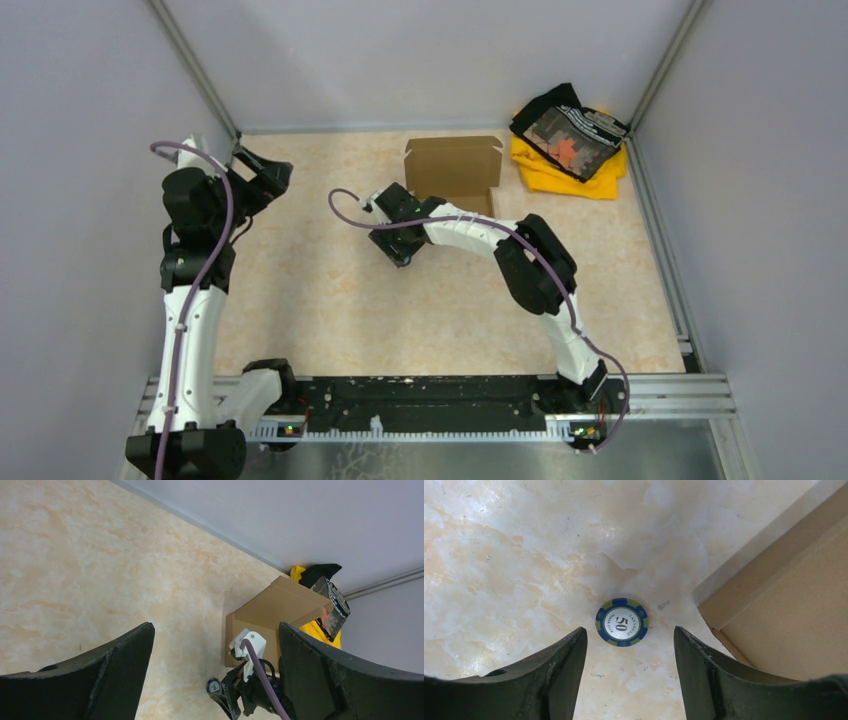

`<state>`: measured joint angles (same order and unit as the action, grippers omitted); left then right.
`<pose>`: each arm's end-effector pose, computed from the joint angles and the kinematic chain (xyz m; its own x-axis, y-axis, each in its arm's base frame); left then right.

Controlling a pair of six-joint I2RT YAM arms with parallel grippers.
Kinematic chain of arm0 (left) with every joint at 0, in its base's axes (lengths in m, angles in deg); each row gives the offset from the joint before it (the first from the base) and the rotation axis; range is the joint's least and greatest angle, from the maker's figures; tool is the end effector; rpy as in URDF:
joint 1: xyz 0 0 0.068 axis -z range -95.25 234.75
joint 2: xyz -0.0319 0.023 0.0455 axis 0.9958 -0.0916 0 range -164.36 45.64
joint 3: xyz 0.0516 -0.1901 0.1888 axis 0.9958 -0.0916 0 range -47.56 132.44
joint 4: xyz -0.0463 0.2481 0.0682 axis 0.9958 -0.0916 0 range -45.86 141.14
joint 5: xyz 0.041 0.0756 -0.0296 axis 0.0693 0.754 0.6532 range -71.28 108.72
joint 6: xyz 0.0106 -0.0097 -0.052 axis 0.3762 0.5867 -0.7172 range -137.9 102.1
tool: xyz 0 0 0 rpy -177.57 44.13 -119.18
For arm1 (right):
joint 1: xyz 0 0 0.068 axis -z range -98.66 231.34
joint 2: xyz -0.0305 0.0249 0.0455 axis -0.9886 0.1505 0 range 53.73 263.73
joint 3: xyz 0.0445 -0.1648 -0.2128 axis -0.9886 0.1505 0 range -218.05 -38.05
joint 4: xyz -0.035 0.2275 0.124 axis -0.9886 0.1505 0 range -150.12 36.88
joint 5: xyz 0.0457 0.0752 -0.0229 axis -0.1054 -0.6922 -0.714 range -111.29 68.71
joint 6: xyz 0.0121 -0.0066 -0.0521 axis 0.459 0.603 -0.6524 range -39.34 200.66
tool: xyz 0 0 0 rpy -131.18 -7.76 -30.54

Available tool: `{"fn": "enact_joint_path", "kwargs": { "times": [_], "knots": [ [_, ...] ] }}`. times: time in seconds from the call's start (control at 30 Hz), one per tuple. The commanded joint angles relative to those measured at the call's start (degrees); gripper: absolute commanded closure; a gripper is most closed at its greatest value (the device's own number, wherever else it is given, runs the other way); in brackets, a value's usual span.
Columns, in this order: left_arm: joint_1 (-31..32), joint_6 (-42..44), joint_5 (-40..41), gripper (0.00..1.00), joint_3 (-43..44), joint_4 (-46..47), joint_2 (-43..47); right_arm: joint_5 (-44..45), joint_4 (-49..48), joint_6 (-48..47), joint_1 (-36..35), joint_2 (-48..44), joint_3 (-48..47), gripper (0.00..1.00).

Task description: Fold the paper box

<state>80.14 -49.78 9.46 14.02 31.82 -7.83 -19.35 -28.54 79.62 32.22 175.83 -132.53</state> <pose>0.2038 0.0106 0.3984 -0.2057 -0.5395 -0.8165 -0.0361 0.8379 -0.5446 0.3028 0.3481 0.1826 -0.5484 -0.6616 -0.5114 -0.7545 0.6552 -0.0384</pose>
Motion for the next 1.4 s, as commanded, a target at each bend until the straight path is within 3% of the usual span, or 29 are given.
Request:
{"fn": "enact_joint_path", "kwargs": {
  "times": [0.0, 0.2, 0.47, 0.63, 0.77, 1.07, 1.37],
  "knots": [
    [-0.2, 0.0, -0.6, 0.01, -0.9, 1.3, 0.9, -1.6, -1.6, -0.2, -0.6, -3.6, 1.0, 0.35],
    [-0.2, 0.4, 0.0, 0.01, -1.2, 1.1, 1.3, -0.9, -2.5, -0.7, -1.1, -2.8, 1.4, 0.34],
    [-1.4, 3.2, 6.8, 0.01, -0.1, -1.1, 0.5, -0.6, -3.8, -0.5, -1.5, -1.1, 1.6, 0.35],
    [-2.5, 1.7, -2.6, 0.01, 1.6, 4.8, -0.8, -0.6, -3.8, -0.4, -1.5, -0.4, 1.8, 0.40],
    [-2.6, 2.0, -7.0, 0.01, 8.8, 5.9, -2.7, -0.5, -3.2, -0.2, -1.4, 0.1, 1.4, 0.42],
    [-2.0, -0.9, -26.5, 0.01, 19.0, 12.3, -5.1, -0.7, -2.6, 0.4, -1.2, 1.3, 1.1, 0.42],
    [4.2, 3.4, -27.3, 0.01, 19.1, 9.0, -5.7, -1.8, -2.3, 0.5, -0.7, 2.2, 0.9, 0.47]
  ]
}}
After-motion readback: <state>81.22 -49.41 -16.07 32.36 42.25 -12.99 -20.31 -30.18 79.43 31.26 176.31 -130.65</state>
